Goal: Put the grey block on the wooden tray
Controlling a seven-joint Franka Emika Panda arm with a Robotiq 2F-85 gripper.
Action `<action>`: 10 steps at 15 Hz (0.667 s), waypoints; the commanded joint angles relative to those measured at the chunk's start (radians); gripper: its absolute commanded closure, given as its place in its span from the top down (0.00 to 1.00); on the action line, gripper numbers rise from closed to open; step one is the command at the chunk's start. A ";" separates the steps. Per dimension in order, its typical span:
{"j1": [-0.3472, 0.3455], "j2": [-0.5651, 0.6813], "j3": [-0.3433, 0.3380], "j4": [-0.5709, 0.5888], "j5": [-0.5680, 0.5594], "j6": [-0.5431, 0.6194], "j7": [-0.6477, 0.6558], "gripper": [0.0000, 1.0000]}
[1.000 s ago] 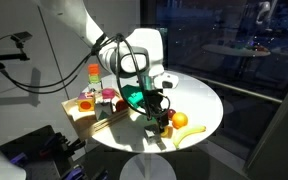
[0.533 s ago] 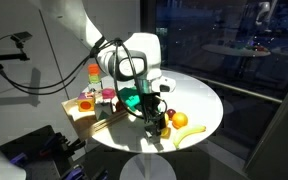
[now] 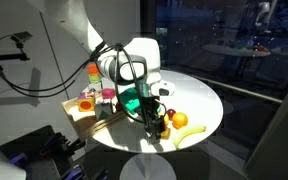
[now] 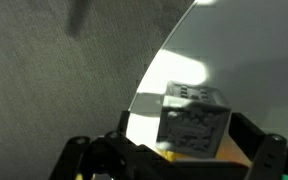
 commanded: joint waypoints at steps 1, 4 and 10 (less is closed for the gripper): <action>0.014 0.020 -0.018 0.003 -0.050 0.035 0.054 1.00; 0.024 0.039 -0.030 0.007 -0.079 0.056 0.083 0.81; 0.054 0.000 -0.057 -0.004 -0.139 0.009 0.142 0.34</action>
